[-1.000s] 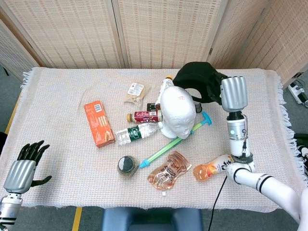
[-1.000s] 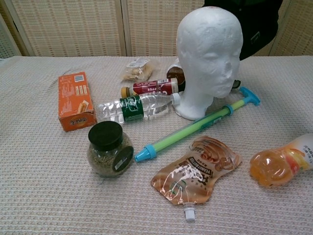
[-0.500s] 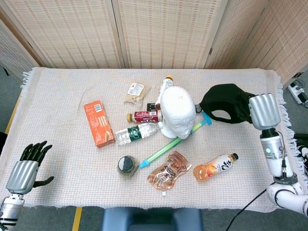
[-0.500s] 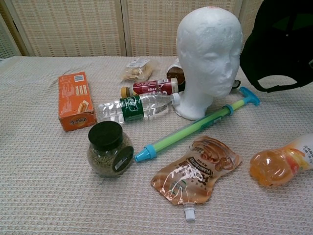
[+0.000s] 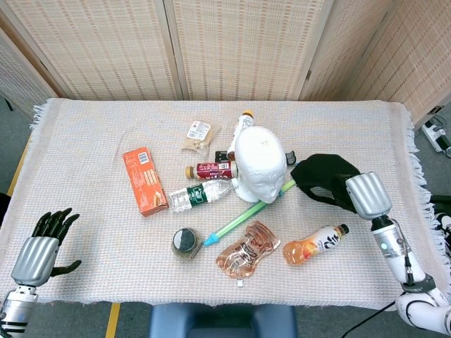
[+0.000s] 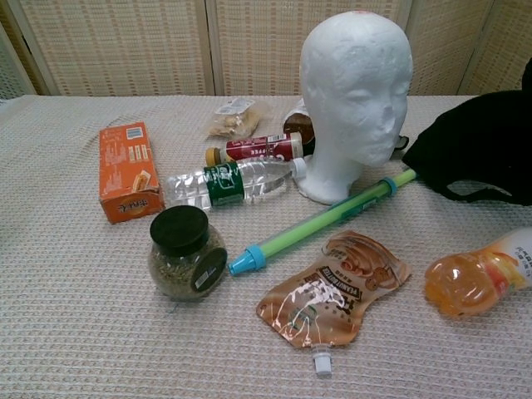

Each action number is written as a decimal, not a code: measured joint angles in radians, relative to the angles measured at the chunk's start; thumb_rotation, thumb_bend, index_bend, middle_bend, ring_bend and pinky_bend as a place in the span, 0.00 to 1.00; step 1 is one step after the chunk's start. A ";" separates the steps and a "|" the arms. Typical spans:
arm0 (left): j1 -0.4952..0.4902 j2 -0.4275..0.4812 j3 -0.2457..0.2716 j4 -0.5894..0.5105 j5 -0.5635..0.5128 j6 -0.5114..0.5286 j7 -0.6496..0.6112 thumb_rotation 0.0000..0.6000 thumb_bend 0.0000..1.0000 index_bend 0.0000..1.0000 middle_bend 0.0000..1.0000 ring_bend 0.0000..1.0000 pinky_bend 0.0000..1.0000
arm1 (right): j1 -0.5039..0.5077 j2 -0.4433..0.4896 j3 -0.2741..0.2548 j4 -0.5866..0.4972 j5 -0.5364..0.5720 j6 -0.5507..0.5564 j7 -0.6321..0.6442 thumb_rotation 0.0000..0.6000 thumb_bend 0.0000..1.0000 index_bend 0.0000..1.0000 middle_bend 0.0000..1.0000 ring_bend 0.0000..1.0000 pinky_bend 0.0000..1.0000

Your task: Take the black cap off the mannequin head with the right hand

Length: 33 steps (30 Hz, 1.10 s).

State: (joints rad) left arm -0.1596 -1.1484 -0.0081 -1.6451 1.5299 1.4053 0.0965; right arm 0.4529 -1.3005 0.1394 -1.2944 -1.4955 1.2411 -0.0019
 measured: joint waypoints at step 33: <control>0.027 -0.030 -0.031 0.034 -0.043 0.059 0.000 1.00 0.06 0.14 0.09 0.09 0.06 | -0.271 0.213 -0.094 -0.312 0.029 0.270 -0.047 0.99 0.08 0.23 0.30 0.26 0.42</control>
State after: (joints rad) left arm -0.1331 -1.1789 -0.0387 -1.6114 1.4871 1.4644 0.0961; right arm 0.1822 -1.0872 0.0458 -1.6061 -1.4664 1.5108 -0.0492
